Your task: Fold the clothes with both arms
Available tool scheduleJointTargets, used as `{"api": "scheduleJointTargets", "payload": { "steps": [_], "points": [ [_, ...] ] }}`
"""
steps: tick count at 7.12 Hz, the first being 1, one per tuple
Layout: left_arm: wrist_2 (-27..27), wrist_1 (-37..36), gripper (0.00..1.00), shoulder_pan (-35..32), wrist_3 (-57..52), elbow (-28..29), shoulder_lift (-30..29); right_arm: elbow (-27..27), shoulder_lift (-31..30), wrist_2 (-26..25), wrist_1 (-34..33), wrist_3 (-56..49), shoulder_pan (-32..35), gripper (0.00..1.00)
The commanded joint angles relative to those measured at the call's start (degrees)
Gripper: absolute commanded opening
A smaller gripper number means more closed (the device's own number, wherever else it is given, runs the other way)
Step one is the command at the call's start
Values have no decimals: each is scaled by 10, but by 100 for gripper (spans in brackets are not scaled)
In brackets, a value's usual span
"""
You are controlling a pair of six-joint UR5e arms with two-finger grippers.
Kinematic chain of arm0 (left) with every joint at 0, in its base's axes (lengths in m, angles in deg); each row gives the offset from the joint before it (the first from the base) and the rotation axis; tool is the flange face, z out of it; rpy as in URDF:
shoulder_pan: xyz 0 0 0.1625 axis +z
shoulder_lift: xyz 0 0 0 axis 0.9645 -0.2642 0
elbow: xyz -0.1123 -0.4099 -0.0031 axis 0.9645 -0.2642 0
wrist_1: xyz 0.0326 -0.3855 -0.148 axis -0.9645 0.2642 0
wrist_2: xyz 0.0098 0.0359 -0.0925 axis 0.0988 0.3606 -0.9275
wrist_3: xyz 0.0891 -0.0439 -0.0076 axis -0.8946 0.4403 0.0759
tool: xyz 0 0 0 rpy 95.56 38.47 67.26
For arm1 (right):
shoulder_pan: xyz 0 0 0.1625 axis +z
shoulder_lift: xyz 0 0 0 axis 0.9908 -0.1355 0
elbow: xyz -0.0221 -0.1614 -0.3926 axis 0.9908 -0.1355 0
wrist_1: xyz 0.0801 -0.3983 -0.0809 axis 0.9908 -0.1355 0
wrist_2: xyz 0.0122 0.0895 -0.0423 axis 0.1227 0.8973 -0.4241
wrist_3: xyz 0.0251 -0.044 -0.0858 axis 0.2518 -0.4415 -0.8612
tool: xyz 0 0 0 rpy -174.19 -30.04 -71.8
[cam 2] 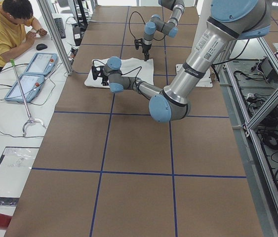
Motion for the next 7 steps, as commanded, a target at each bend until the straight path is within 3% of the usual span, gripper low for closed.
{"api": "scheduleJointTargets", "payload": {
  "steps": [1,4,5,6,7],
  "points": [
    [0,-1,60,0,1,0,0,37,-21,2,0,21,1,100],
    [-1,-1,61,0,0,0,0,35,21,-5,9,303,-29,100],
    [-1,-1,61,0,0,0,0,33,22,-17,68,423,-50,100],
    [-1,-1,61,0,0,0,0,22,15,-60,140,543,-79,100],
    [-1,-1,61,0,0,0,0,-6,23,-110,153,647,-105,100]
  ]
}}
